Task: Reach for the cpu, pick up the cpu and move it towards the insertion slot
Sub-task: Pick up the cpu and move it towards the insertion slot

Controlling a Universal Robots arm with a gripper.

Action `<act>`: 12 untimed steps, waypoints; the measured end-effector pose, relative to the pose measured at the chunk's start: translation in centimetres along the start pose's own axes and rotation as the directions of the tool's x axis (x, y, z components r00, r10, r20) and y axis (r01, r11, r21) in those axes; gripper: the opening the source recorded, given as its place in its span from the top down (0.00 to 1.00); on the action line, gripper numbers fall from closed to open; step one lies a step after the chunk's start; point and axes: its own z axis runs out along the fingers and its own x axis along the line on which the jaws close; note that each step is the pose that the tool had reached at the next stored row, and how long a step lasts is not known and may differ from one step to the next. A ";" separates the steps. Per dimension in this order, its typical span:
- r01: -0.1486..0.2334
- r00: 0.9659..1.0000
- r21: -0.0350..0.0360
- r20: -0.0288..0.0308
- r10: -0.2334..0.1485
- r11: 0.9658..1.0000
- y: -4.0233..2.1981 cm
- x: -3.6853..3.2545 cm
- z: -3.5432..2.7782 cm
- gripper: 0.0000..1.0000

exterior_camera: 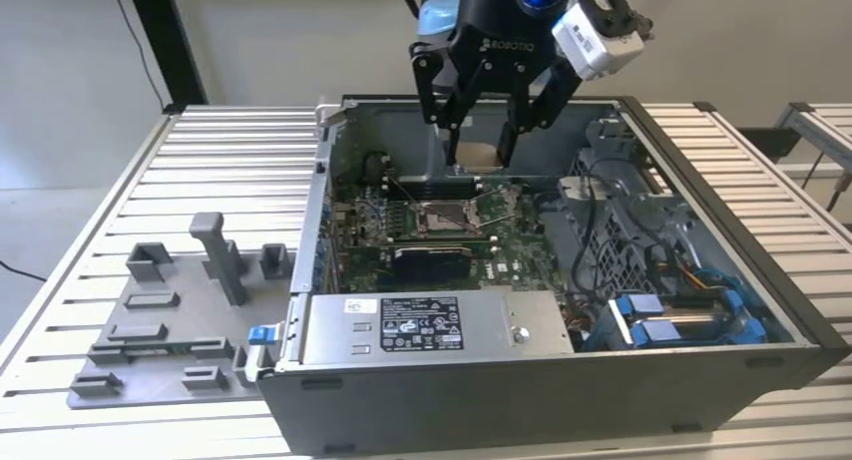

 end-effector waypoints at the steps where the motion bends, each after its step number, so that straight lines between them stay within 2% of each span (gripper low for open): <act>1: 0.000 1.000 0.000 0.000 0.000 1.000 0.00 0.00 0.00 1.00; 5: -0.001 1.000 0.003 0.000 0.001 1.000 0.60 -0.02 0.09 1.00; 10: -0.002 1.000 0.005 0.011 0.002 1.000 1.80 -0.07 0.38 1.00; 12: -0.002 1.000 0.005 0.013 0.002 1.000 2.29 -0.10 0.62 1.00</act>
